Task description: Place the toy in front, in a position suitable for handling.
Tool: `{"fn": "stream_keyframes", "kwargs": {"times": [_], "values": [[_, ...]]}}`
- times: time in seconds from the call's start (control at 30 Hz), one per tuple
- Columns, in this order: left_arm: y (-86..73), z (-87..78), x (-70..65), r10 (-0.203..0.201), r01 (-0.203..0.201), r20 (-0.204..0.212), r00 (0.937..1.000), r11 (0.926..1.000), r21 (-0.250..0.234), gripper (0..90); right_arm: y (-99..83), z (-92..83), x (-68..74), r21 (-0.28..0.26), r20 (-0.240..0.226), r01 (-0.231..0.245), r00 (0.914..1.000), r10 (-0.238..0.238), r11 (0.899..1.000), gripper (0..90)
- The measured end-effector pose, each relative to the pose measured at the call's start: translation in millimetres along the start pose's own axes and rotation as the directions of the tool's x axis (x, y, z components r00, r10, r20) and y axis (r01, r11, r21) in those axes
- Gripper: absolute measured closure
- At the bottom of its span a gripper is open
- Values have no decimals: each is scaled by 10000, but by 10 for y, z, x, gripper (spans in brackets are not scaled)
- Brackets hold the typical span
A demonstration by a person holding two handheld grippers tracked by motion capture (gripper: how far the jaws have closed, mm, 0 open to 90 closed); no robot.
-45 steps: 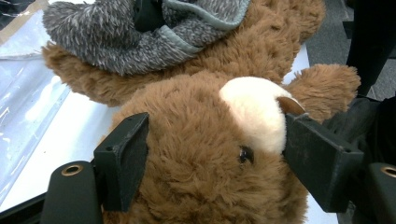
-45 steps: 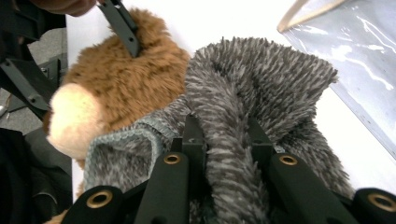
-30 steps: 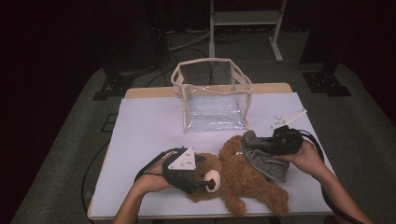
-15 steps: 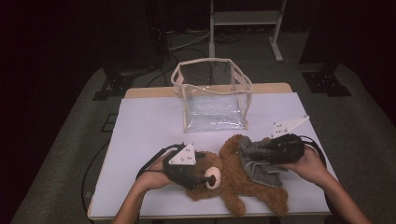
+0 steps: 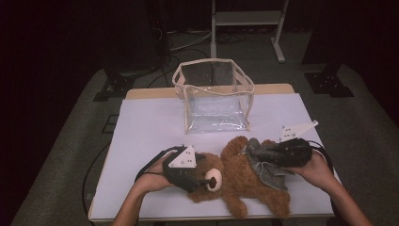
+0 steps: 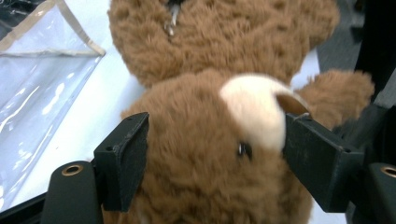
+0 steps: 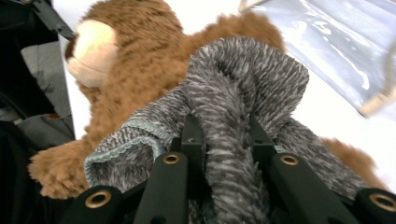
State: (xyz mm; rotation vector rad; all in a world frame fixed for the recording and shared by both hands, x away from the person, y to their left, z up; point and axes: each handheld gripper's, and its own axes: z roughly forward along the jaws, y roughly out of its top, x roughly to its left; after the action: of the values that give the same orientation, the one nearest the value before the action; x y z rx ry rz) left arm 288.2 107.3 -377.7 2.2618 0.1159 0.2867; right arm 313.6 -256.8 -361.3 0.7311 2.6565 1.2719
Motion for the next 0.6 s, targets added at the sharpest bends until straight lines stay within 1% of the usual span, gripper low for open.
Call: {"fn": "stream_keyframes", "kwargs": {"times": [0.03, 0.13, 0.2, 0.23, 0.27, 0.33, 0.4, 0.47, 0.6], "values": [[-7, -12, -4, 14, -14, -82, 10000, 10000, 75, 245, -39, -20, -19, -13, 128, -79, 9999, 80, 10000, 745], [-41, -46, -21, 31, -28, -144, 9999, 9998, 202, 245, -164, -79, -85, -145, 368, -439, 9983, 444, 9989, 746], [-60, -53, -27, 46, -44, -121, 9999, 9998, 218, 245, -212, -109, -96, -267, 361, -613, 9974, 622, 9978, 746], [-66, -44, -30, -29, 31, -129, 9999, 9999, 165, 245, -231, -121, -92, -369, 326, -650, 9973, 662, 9972, 746], [-67, -34, -25, 12, -9, -131, 9999, 9996, 273, 246, -240, -134, -79, -426, 309, -662, 9972, 676, 9969, 747], [-69, 4, -17, -106, 106, -35, 9999, 9998, 178, 246, -231, -151, -29, -542, 282, -613, 9976, 629, 9966, 747], [-63, 18, 18, -135, 135, -17, 9999, 9998, 175, 246, -201, -155, 29, -574, 284, -381, 9988, 398, 9976, 747], [-49, 37, 44, -204, 203, 7, 9998, 9997, 169, 246, -157, -146, 91, -644, 150, -225, 9996, 235, 9977, 747], [1, 78, 85, -201, 201, 16, 9998, 9996, 220, 245, -34, -72, 228, -691, -163, 262, 9995, -274, 9973, 746]]}}
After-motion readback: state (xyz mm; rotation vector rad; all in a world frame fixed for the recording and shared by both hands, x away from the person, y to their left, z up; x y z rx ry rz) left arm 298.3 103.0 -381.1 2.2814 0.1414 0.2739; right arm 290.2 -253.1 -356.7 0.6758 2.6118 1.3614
